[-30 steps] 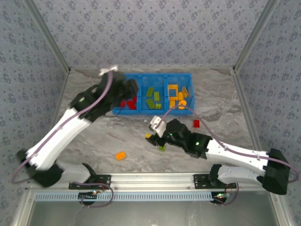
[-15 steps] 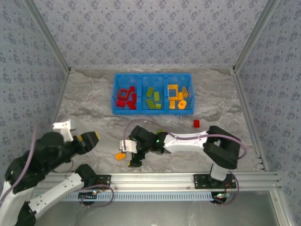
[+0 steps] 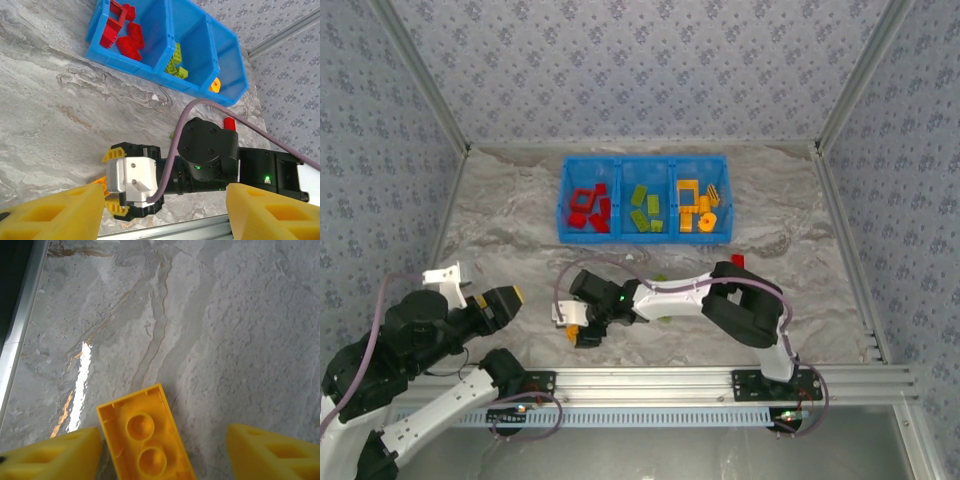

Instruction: Sort the legos into containers by color

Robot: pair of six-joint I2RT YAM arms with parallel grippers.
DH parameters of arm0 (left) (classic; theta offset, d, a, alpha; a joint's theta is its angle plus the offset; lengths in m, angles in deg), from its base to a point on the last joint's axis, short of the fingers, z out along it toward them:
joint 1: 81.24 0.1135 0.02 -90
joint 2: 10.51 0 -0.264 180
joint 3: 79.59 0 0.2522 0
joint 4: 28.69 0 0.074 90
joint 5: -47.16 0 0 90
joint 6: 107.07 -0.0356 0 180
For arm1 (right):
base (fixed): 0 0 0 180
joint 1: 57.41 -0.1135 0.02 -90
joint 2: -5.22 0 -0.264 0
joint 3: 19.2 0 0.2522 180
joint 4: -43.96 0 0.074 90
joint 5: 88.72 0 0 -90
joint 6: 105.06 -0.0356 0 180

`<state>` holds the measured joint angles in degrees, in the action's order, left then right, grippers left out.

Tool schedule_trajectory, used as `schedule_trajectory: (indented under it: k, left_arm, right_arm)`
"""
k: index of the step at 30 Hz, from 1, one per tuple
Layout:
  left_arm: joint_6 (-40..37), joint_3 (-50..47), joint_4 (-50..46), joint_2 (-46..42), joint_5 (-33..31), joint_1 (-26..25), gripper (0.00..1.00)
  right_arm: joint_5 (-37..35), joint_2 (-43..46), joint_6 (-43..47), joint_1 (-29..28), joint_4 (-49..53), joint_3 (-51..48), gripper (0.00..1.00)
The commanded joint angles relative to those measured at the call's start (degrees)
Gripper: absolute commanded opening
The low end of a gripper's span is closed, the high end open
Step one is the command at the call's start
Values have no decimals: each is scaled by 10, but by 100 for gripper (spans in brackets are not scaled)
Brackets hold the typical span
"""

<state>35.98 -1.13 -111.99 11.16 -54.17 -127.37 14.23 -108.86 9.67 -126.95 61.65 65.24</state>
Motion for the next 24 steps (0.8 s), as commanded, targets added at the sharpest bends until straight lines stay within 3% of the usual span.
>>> schedule_trajectory:
  k: [1, 5, 10, 18, 24]
  left_arm:
    - [-7, 0, 1, 0, -5, -1, 66]
    - [-6, -8, 10, -1, -2, -1, 66]
    - [-10, -9, 17, 5, 1, 0, 66]
    - [-22, -15, 59, 32, 31, -1, 65]
    - [-20, -59, 222, 147, 157, -2, 60]
  right_arm:
    - [0, -23, -5, -5, 39, 30, 62]
    - [-6, -25, -5, -11, 40, 31, 56]
    - [-12, -28, -7, -13, 51, 38, 34]
    - [-46, 55, -39, -2, 10, -5, 26]
    - [-98, 219, -93, 69, 16, -89, 26]
